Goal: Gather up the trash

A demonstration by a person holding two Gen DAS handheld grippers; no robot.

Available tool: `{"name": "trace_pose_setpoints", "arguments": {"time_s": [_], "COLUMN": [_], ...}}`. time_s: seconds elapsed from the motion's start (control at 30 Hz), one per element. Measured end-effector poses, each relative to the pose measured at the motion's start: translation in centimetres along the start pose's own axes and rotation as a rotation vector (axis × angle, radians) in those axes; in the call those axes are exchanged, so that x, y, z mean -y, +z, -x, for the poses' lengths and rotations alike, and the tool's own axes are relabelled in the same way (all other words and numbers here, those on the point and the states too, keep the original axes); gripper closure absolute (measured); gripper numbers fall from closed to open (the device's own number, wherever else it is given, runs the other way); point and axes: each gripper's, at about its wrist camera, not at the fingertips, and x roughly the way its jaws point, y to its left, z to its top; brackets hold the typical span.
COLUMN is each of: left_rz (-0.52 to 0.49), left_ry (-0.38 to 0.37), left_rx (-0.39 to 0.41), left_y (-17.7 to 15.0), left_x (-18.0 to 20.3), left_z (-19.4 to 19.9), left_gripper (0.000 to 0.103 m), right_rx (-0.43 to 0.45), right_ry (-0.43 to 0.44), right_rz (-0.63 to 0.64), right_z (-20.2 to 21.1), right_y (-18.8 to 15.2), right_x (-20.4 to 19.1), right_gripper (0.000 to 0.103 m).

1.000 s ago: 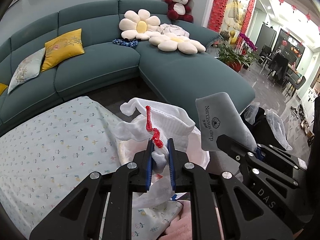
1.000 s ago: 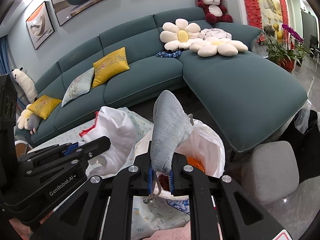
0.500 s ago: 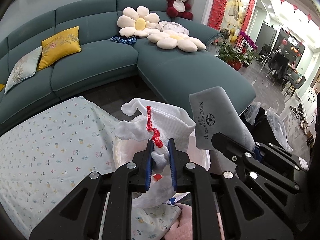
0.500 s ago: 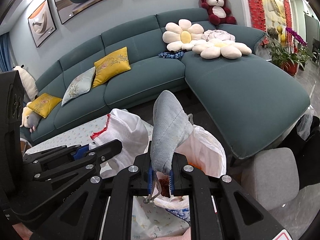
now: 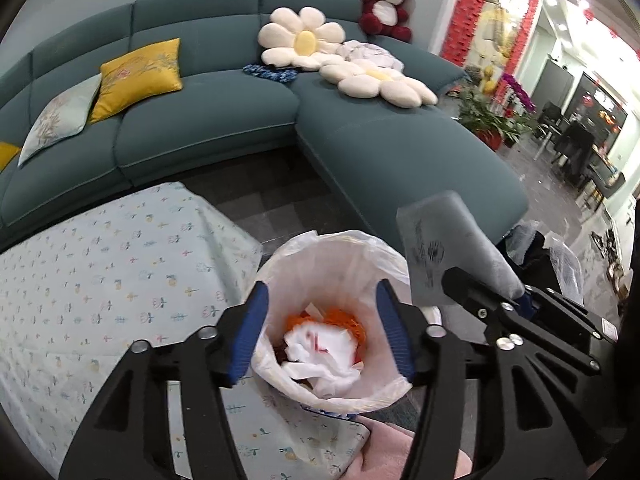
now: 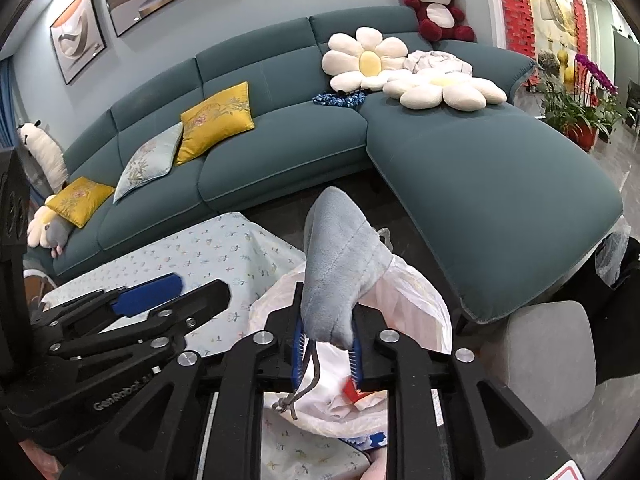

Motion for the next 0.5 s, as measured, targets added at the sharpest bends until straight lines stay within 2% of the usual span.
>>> {"name": "trace_pose_setpoints", "arguments": {"time_s": [0.07,0.23,0.3,0.37,0.5], "left_rz": [0.018,0.053,0.062,0.067,0.055], "left_ry": [0.014,0.039,0.049,0.069,0.091], "left_rx": [0.005,0.017,0.023,0.033,0.048], "left_y": [0.0,0.2,0.2,0.2,0.1], "left_x": [-0.7,-1.9,-2.3,-2.7,-3.0], "left_z": [0.2,0.9,1.2,1.9,2.9], "left_gripper": [0.043,0.042,0.035,0.029,0.028], "right_rx": [0.005,0.009,0.012,0.018,0.032], "right_ry": [-0.005,-0.009,-0.011,-0.016,-0.042], "right_rz": [0.001,0.027,0.036,0.052,0.086], "right_z": [0.0,0.3,0.6,1.0,2.1], "right_y": [0.0,0.0,0.0,0.1,0.3], "right_x": [-0.1,-0.7,-1.0,-1.3,-2.0], "right_gripper": [0.072,0.064,0.059,0.048,0.038]}}
